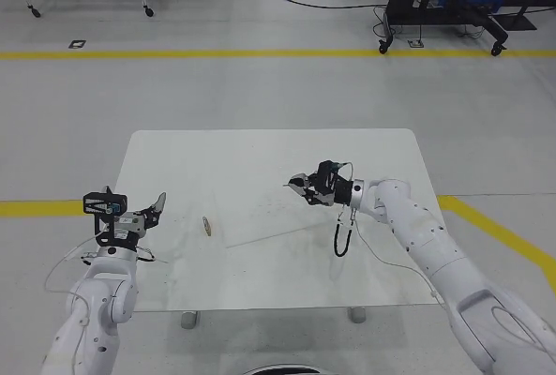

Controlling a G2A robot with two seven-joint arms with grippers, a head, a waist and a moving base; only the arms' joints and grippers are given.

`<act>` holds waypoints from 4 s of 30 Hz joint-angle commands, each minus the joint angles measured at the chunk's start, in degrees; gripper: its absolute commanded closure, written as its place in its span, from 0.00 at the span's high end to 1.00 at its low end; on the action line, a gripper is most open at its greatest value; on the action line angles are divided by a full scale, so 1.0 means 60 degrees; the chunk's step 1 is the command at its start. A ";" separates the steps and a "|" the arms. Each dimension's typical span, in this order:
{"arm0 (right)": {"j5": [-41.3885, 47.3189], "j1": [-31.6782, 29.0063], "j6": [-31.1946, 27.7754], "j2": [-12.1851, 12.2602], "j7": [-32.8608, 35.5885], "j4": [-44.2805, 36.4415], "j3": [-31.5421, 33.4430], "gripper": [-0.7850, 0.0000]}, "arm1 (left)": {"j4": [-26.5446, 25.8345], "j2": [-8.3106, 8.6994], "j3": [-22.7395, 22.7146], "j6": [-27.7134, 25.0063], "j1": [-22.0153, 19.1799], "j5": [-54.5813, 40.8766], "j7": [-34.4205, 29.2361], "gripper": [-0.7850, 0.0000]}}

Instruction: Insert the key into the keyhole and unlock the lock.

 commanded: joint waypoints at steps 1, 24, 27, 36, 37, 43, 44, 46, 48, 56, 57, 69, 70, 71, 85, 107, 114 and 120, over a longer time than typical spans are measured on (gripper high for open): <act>0.0157 -0.0123 -0.0063 0.0032 -0.0110 -0.0086 0.0082 0.00 | 0.0000 0.0000 0.0000 0.0000 0.0000 0.0000 0.0000 1.00; -0.0344 -0.0933 -0.0631 0.0574 -0.2358 -0.0451 0.0835 0.00 | 0.0000 0.0000 0.0000 0.0000 0.0000 0.0000 0.0000 1.00; -0.0344 -0.0933 -0.0631 0.0574 -0.2358 -0.0451 0.0835 0.00 | 0.0000 0.0000 0.0000 0.0000 0.0000 0.0000 0.0000 1.00; 0.0459 -0.1096 -0.1128 0.0532 -0.2410 -0.0645 0.0822 0.00 | 0.0000 0.0000 0.0000 0.0000 0.0000 0.0000 0.0000 1.00; 0.0681 -0.1134 -0.1200 0.0544 -0.2518 -0.0650 0.0877 0.00 | 0.0000 0.0000 0.0000 0.0000 0.0000 0.0000 0.0000 1.00; 0.1805 -0.1098 -0.1200 0.0777 -0.3140 -0.0824 0.0046 0.00 | 0.0000 0.0000 0.0000 0.0000 0.0000 0.0000 0.0000 1.00; 0.2004 -0.1016 -0.1200 0.0833 -0.3140 -0.0850 -0.0153 0.00 | 0.0000 0.0000 0.0000 0.0000 0.0000 0.0000 0.0000 1.00; 0.2117 -0.0960 -0.1200 0.0876 -0.3140 -0.0836 -0.0267 0.00 | 0.0000 0.0000 0.0000 0.0000 0.0000 0.0000 0.0000 1.00; 0.2117 -0.0960 -0.1200 0.0876 -0.3140 -0.0836 -0.0267 0.00 | 0.0000 0.0000 0.0000 0.0000 0.0000 0.0000 0.0000 1.00; 0.2536 -0.1212 -0.1125 0.0829 -0.2819 -0.1061 -0.0322 0.00 | 0.0161 0.0020 -0.0313 -0.3283 -0.0429 -0.5276 -0.2442 1.00; 0.2713 -0.1270 -0.1200 0.0808 -0.2835 -0.1158 -0.0362 0.00 | 0.0177 0.0033 -0.0381 -0.3587 -0.0506 -0.6042 -0.2894 1.00; 0.5815 -0.0590 -0.1200 0.0475 -0.3139 -0.0951 -0.2880 0.00 | 0.1990 0.0332 0.0460 -0.3487 -0.3490 -1.5934 -1.1347 1.00; 0.6145 -0.0486 -0.1200 0.0474 -0.3139 -0.0916 -0.3095 0.00 | 0.2262 0.0331 0.0655 -0.3331 -0.3777 -1.6264 -1.1781 1.00; 0.6425 -0.0377 -0.1200 0.0477 -0.3139 -0.0875 -0.3309 0.00 | 0.2527 0.0322 0.0848 -0.3286 -0.4054 -1.6460 -1.2063 1.00; 0.9958 0.0964 -0.1200 0.0486 -0.2424 -0.0619 -0.6378 0.00 | 0.3989 0.0117 0.2702 -0.4953 -0.5427 -1.5851 -1.1838 0.80; 1.2176 0.1383 -0.1200 0.0366 -0.0272 -0.0735 -0.7066 0.00 | 0.3845 0.0256 0.3039 -0.5405 -0.5246 -1.5022 -1.0875 0.29; 1.2453 0.1425 -0.1200 0.0319 0.0117 -0.0606 -0.7066 0.00 | 0.3794 0.0318 0.3066 -0.5419 -0.5174 -1.5017 -1.0781 0.14; 1.2512 0.1441 -0.1200 0.0318 0.0263 -0.0624 -0.7045 0.00 | 0.3719 0.0358 0.3100 -0.5420 -0.5118 -1.4944 -1.0613 0.00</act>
